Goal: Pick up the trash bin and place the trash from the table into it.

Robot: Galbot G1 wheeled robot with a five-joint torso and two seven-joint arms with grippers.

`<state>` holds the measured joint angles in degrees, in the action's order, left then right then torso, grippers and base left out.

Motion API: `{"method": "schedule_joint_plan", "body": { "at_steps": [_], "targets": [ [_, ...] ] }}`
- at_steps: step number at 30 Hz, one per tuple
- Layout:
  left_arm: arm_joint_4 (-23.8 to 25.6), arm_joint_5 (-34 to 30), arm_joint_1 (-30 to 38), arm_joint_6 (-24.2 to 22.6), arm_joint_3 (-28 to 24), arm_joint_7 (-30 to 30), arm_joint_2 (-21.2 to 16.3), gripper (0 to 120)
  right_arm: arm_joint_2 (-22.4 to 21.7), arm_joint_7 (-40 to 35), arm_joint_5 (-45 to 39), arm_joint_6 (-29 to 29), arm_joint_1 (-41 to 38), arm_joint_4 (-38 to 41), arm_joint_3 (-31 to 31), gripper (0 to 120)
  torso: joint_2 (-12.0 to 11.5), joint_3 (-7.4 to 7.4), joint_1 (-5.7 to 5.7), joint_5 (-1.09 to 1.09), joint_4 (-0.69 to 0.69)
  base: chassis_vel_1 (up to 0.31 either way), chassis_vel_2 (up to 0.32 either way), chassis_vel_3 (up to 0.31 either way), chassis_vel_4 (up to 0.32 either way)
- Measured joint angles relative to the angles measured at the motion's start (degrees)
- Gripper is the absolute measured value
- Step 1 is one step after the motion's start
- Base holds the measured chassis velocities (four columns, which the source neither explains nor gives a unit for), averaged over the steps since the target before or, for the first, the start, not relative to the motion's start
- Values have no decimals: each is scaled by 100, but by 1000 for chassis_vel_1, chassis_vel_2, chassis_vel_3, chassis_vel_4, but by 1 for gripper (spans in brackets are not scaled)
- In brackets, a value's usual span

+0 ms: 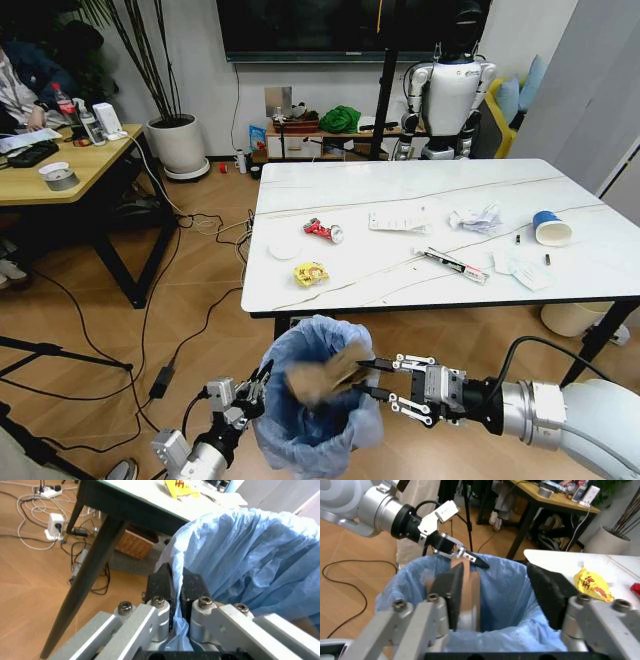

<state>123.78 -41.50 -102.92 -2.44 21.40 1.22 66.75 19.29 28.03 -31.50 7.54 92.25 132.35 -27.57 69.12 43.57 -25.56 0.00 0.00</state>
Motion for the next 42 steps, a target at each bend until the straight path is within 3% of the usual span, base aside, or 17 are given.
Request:
{"method": "schedule_joint_plan", "body": {
  "at_steps": [7,8,15,24,30,42],
  "targets": [
    [2,37,-145,-40,87,-54,17,0,181,-160,-193,5,-149,-68,-6,73,0,0,0,-1,0,0,0,0,0],
    [16,54,-208,-41,138,-58,25,0,300,-327,-364,5,-265,-141,5,80,0,0,0,-1,-1,0,0,0,0],
    [232,51,-542,-38,480,-48,4,0,918,-1281,-891,98,-827,-850,194,99,0,0,0,0,-1,0,0,0,0],
    [375,-66,-719,-49,765,-23,-90,0,1589,-1996,-1148,-229,-1905,-1439,884,100,0,0,0,0,1,0,0,0,0],
    [499,-8,-932,-41,936,35,19,0,2111,-2559,-1340,-484,-3173,-2037,1975,100,0,0,0,0,-3,0,0,0,0],
    [662,86,-1341,87,1399,100,165,0,2954,-2643,-1315,-726,-4822,-2991,3870,100,0,0,0,-2,-1,0,0,0,0]
  ]
}}
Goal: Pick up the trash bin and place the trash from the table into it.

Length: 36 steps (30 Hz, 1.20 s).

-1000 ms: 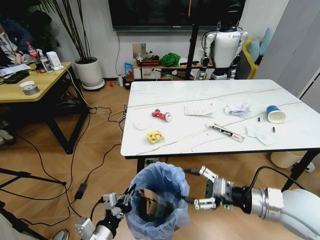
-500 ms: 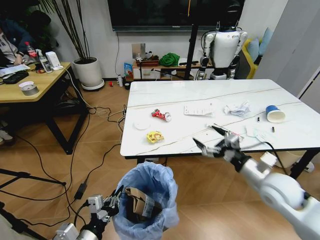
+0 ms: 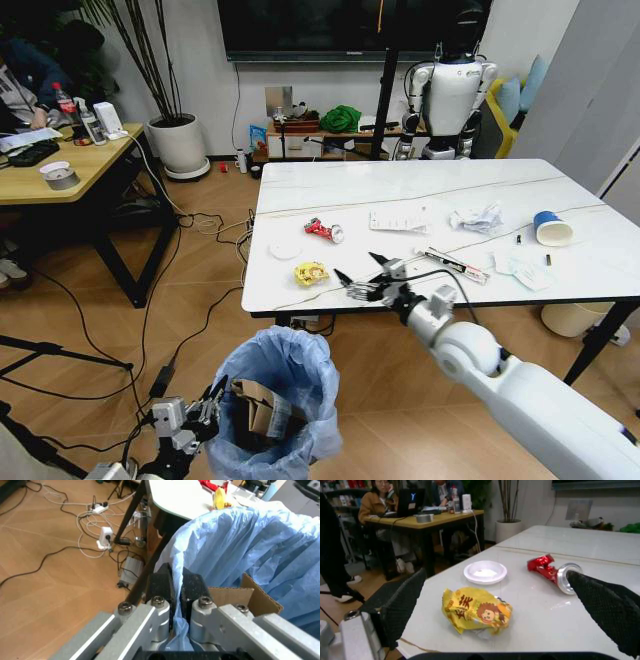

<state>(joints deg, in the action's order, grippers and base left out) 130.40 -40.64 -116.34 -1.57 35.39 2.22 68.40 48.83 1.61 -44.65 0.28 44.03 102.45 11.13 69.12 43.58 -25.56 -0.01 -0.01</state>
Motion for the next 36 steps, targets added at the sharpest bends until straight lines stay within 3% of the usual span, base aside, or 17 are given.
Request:
{"method": "schedule_joint_plan", "body": {
  "at_steps": [3,10,36],
  "targets": [
    [7,-47,-48,36,119,3,-20,0,204,29,23,-7,-524,-359,492,100,0,0,0,0,0,0,0,0,0],
    [5,-176,-33,38,222,-24,-84,0,475,193,84,22,-989,-975,1018,100,0,0,0,0,1,0,0,0,0],
    [41,-164,-3,21,153,-49,26,0,1379,341,314,74,-1599,-2153,1678,100,0,0,0,0,0,0,0,0,0]
  ]
}}
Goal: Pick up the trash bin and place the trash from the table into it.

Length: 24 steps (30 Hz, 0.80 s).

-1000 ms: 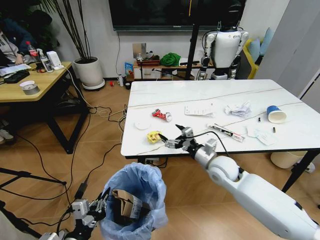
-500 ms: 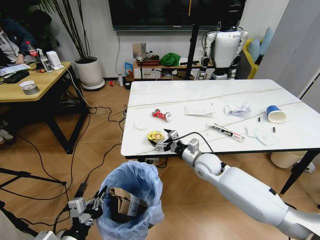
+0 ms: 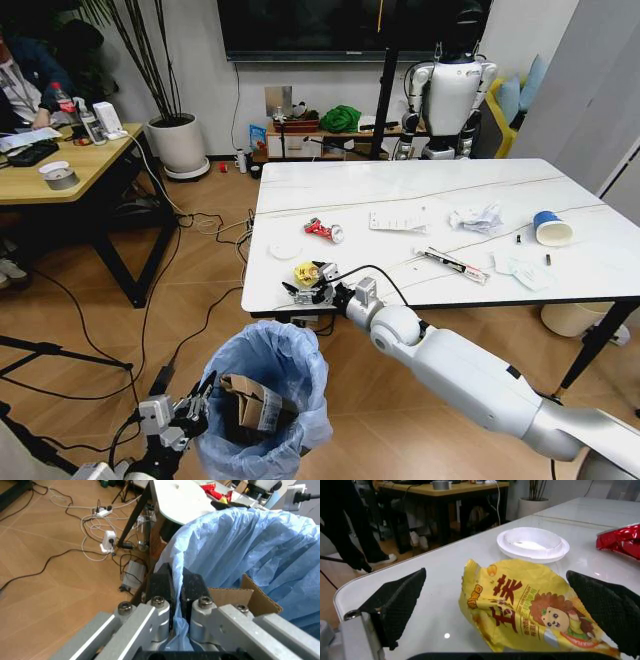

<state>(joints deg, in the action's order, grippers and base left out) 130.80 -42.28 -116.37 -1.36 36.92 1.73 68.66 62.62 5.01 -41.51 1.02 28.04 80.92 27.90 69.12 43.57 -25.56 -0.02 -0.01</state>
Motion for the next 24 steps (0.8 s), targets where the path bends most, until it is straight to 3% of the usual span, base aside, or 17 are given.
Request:
{"method": "schedule_joint_plan", "body": {
  "at_steps": [4,8,10,15,18,24],
  "targets": [
    [0,-1,-2,1,0,0,-1,0,-21,66,14,22,-32,-85,-10,99,0,0,0,0,0,0,0,0,0],
    [18,-20,3,3,0,0,-10,0,-73,183,89,83,-12,-157,-50,83,0,0,0,1,1,0,0,0,0],
    [21,-26,8,3,2,0,-14,0,-89,206,101,89,5,-158,-52,81,0,0,0,2,1,0,0,0,0],
    [21,-34,18,9,5,-1,-9,0,-183,247,121,108,68,-137,-62,56,0,0,1,2,1,0,0,0,0],
    [21,-34,21,11,2,-1,-8,0,-217,259,121,112,79,-122,-63,50,0,0,1,2,1,0,0,0,0],
    [20,-29,33,17,-20,-1,9,0,-299,279,101,127,91,-69,-66,16,0,0,1,2,1,0,0,0,0]
  ]
}}
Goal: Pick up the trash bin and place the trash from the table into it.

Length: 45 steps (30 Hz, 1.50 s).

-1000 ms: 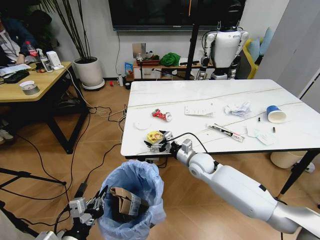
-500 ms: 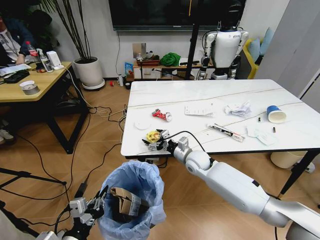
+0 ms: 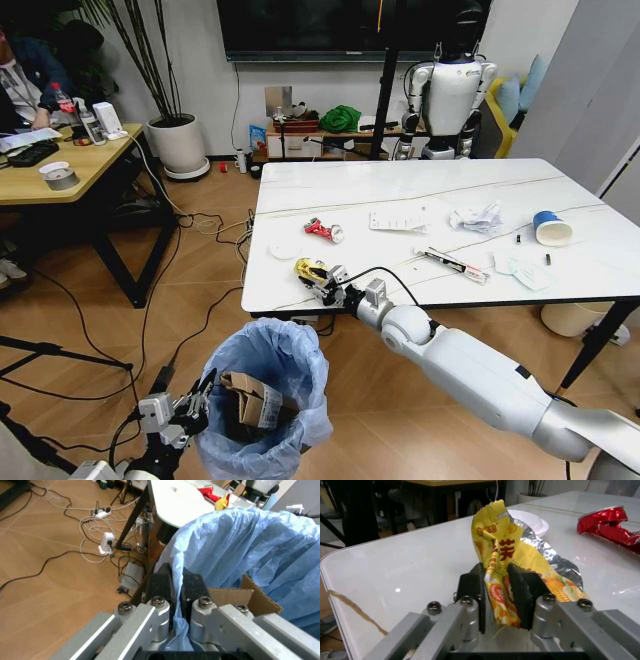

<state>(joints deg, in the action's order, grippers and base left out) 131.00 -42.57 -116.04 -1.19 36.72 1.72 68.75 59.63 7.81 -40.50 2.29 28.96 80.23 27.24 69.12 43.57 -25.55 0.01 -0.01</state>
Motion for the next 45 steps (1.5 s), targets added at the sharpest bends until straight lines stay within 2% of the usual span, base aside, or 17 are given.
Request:
{"method": "schedule_joint_plan", "body": {
  "at_steps": [1,5,15,16,18,20,21,22,23,25,29,34,42,45],
  "targets": [
    [0,0,0,0,0,0,0,0,0,0,0,0,0,0,0,16,0,0,0,0,0,0,0,0,0],
    [4,2,27,1,-15,0,-1,0,-80,24,-59,6,-15,62,-2,0,0,0,0,0,0,0,0,0,0],
    [17,-4,82,1,-69,-20,-4,0,-222,61,-198,7,-8,191,-45,0,0,0,0,0,0,0,0,0,0],
    [22,-5,114,-2,-128,-51,-5,0,-353,62,-421,-21,15,492,-134,0,0,0,0,-1,1,0,0,0,0],
    [21,-5,121,-4,-143,-58,-7,0,-381,58,-478,-39,19,559,-156,0,0,0,0,-1,0,0,0,0,0],
    [39,14,158,-22,-234,-87,-10,0,-574,62,-715,-73,21,957,-263,0,-1,2,-3,8,-1,0,0,0,0],
    [40,34,193,-35,-295,-105,-9,0,-736,74,-843,-81,15,1286,-348,0,0,1,-3,1,-2,0,0,0,0],
    [40,34,193,-35,-295,-105,-9,0,-736,74,-843,-81,15,1286,-348,0,0,1,-3,1,-2,0,0,0,0],
    [20,68,277,-55,-401,-129,-7,0,-1122,143,-1116,-85,43,1969,-451,0,1,-1,0,-3,0,0,0,0,0],
    [-78,76,375,-79,-510,-137,-11,0,-1612,208,-1368,-51,179,2745,-575,0,1,0,-1,1,1,0,0,0,0],
    [-235,93,479,-109,-653,-117,-33,0,-2056,294,-1466,-67,383,3640,-695,0,1,-1,0,1,3,0,0,0,0],
    [-259,118,493,-117,-708,-105,49,0,-2287,444,-1319,-86,705,4146,-611,0,1,0,0,0,0,0,0,0,0],
    [-132,133,463,-123,-640,-67,193,0,-2355,670,-722,-33,1212,4147,-338,0,1,0,0,1,-1,0,0,0,0],
    [-126,137,464,-125,-635,-57,215,0,-2362,724,-431,-32,1663,4155,-396,0,1,0,0,1,1,0,0,0,0]
  ]
}}
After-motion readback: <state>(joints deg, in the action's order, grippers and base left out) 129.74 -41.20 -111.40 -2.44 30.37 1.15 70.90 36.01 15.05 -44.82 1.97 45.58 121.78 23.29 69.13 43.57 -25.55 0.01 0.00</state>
